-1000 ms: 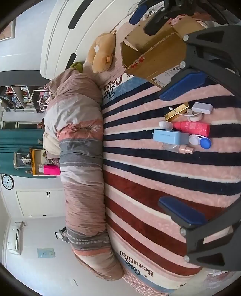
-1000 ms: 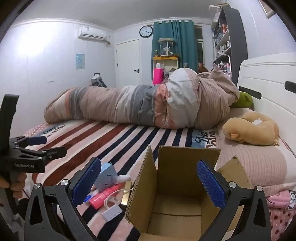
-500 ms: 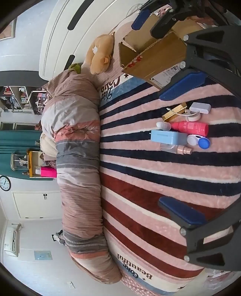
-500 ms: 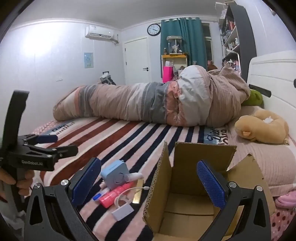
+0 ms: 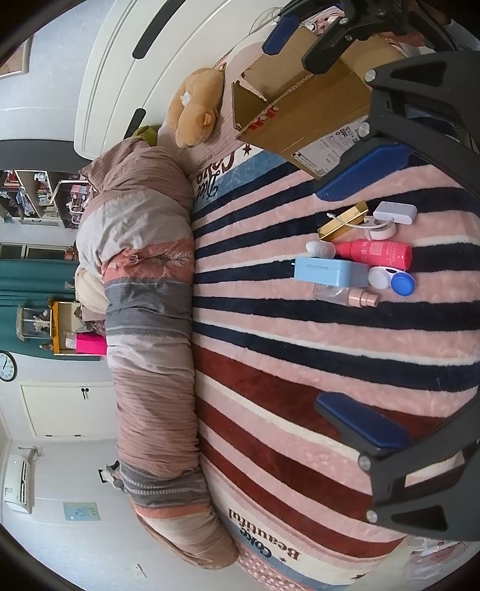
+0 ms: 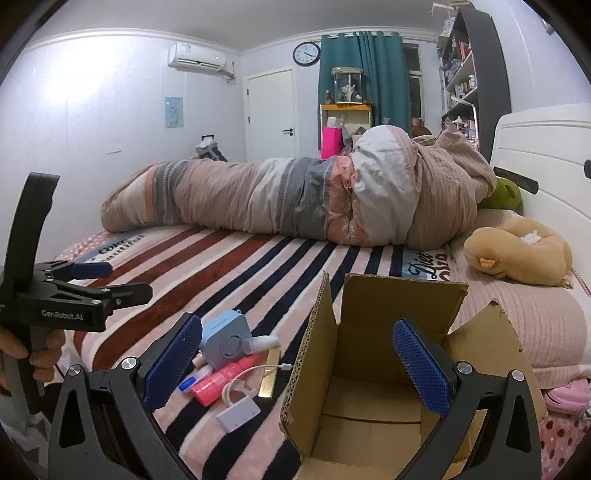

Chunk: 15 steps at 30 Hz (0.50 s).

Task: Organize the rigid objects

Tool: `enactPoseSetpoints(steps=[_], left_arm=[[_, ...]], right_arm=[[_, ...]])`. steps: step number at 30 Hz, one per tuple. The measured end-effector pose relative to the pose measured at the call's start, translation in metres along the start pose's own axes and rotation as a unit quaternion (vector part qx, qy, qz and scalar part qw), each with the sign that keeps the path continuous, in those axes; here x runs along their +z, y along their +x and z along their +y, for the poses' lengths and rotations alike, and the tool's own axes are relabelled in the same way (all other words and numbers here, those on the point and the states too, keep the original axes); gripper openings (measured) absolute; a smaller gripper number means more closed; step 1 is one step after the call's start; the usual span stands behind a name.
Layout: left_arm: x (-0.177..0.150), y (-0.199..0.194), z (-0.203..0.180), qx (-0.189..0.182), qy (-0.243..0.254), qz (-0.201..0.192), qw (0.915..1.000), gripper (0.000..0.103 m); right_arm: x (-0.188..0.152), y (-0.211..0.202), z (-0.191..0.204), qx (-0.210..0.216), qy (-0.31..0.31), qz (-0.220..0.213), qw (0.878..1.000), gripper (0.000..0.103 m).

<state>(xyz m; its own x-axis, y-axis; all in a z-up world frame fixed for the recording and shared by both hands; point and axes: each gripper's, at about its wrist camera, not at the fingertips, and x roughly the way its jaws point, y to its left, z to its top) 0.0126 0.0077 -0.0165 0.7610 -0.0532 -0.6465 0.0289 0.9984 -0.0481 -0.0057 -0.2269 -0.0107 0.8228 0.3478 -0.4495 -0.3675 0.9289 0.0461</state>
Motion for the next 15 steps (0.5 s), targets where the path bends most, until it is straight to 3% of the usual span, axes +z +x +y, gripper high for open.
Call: enactPoseSetpoints(steps=[15], left_arm=[[-0.0009,-0.0035,0.0018,-0.002,0.0,-0.003,1.0,0.102]], right_arm=[[-0.0019,-0.0043,-0.0024,-0.011,0.009,-0.001,1.0,0.103]])
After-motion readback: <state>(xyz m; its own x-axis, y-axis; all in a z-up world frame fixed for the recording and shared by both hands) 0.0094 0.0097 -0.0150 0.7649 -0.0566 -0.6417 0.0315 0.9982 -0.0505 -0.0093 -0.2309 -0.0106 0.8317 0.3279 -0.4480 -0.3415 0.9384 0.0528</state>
